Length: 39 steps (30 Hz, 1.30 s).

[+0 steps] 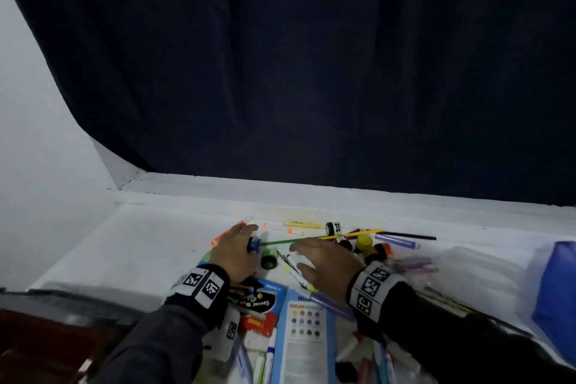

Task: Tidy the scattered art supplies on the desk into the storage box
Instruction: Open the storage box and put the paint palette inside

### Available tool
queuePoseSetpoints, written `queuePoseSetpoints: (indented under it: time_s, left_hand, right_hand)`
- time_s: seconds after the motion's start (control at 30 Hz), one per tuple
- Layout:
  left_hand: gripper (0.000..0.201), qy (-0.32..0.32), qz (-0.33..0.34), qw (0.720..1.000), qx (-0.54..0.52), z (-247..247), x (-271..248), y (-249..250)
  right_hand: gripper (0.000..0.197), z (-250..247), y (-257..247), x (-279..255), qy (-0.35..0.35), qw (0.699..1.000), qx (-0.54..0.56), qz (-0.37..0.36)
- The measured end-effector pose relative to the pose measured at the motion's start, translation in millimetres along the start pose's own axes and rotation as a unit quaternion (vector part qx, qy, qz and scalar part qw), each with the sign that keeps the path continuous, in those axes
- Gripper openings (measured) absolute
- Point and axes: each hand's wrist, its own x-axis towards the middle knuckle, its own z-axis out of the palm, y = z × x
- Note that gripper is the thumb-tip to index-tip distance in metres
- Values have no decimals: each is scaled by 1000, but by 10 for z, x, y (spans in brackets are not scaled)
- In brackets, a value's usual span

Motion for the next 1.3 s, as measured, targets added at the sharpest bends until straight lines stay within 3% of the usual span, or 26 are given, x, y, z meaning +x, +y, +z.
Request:
queuePoseSetpoints:
  time_s: [0.13,0.3,0.57,0.77,0.93,1.13,1.3]
  left_hand:
    - [58,-15,3,1000,5,115,148,-102]
    - [47,-36,20,999,-29,158,190,-147]
    - [32,-35,-15,999,4,151,234,-70]
    - [24,-20,-6,1000,0,105,159,41]
    - [30,54,53,996,-40,-29,-13,238]
    - [28,104,113,977,-149,-299,-539,649]
    - [22,82,164,956,-231,-328,-1140,870]
  right_hand:
    - [38,230,-30,424,11,999,10,-48]
    - [39,428,-37,734,-29,996,-18,-84]
    - [38,440,-116,778,-22,995,-85,-54]
    - [35,290,-55,532,17,997,-66,-47]
    - [27,32,-27,209,71,997,-19,-24]
    - [31,-277,-56,-347,144,987,75,0]
    - [23,-367,-67,-957,182,973,144,2]
